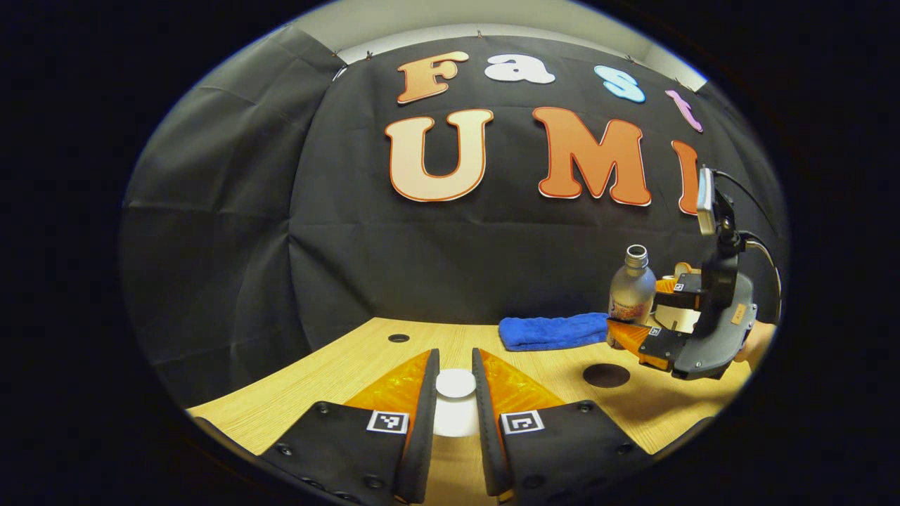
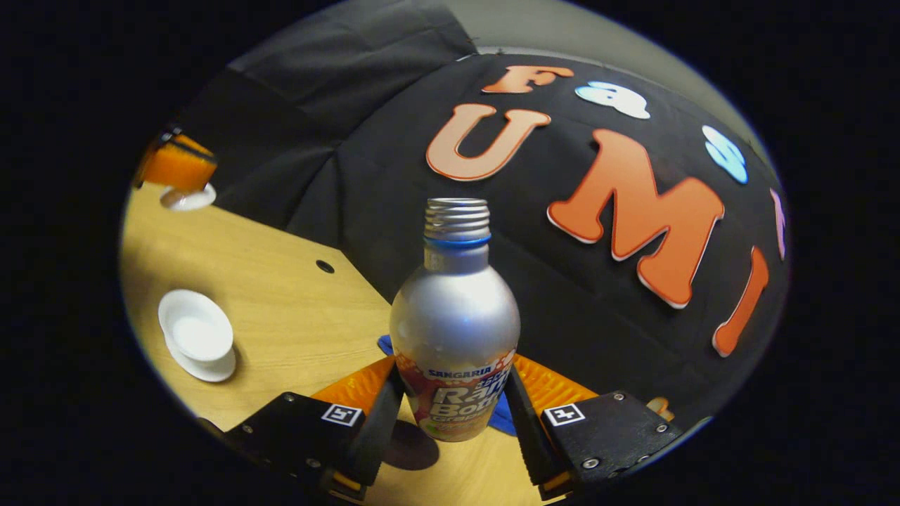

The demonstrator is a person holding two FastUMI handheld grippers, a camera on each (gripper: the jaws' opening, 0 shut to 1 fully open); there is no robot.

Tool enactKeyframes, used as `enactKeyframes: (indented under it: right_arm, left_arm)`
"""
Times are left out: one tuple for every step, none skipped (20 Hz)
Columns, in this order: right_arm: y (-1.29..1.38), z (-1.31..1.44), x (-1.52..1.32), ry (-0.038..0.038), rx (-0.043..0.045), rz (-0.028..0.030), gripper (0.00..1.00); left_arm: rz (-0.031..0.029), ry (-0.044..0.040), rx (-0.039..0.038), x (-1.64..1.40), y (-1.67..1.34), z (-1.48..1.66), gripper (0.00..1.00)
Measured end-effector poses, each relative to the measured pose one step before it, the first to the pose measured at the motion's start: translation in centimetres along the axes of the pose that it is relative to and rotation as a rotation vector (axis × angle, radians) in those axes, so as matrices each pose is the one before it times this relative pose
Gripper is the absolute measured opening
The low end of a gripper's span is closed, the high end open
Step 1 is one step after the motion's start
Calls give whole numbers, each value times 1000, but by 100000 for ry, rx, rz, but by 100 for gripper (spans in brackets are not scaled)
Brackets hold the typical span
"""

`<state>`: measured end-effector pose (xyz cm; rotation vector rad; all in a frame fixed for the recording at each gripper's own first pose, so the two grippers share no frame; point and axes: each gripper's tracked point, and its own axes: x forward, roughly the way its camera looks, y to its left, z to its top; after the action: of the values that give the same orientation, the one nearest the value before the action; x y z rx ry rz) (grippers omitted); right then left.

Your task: Open the teacup lid with one hand, grasp the water bottle and pour water into the teacup with the other hand; after pouring, place the water bottle on the coaster and then close the teacup lid.

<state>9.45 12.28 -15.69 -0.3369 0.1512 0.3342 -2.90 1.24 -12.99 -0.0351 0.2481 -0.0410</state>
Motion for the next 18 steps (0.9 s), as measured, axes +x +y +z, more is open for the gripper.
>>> enactKeyframes:
  right_arm:
    - [-213,-791,359,2532,5818,241,79]
    - [39,-770,692,2227,5276,255,79]
    - [-35,-652,541,2093,4981,497,79]
    - [-283,-390,326,2120,4835,348,79]
    - [34,-621,241,2317,5293,1287,79]
    - [37,-630,301,2220,5294,1803,80]
    - [67,-599,217,1901,3560,1743,80]
    - [-12,-434,40,1979,1862,-264,79]
    - [-12,-239,-33,1857,623,-697,79]
    - [137,-66,-185,1835,417,-384,79]
    - [140,82,-212,1573,902,361,79]
    - [25,-4,104,1431,809,288,80]
    - [-121,-220,40,1672,842,-245,79]
    - [139,70,-67,993,882,-321,79]
    - [69,93,-24,314,1609,47,80]
    - [-21,-656,231,822,1454,-433,80]
    - [48,-133,13,566,1121,-71,80]
    - [-22,44,3,-133,121,135,80]
  left_arm:
    - [-87,155,-106,47,-92,168,34]
    - [-244,277,-158,-14,-54,64,34]
    - [18,141,-50,37,-40,-103,34]
    - [-64,247,-43,119,4,-137,34]
    - [52,331,-61,99,-17,-117,34]
    - [-488,395,26,81,-121,-94,34]
    - [-505,746,237,118,-58,-289,34]
    - [-172,594,-64,150,9,-235,34]
    - [-338,825,-177,191,-56,-276,34]
    - [-186,646,-348,100,-109,-202,34]
    - [-199,639,-227,114,-85,-259,34]
    - [-42,338,-153,-19,6,-235,34]
    - [-38,407,37,37,-43,-99,34]
    - [-186,283,-152,93,-41,-31,34]
    - [-435,305,-253,107,-146,-198,34]
    - [-568,686,-264,131,-175,-188,34]
    - [-598,525,-475,64,-269,-145,34]
    - [-733,366,-521,115,-330,-72,34]
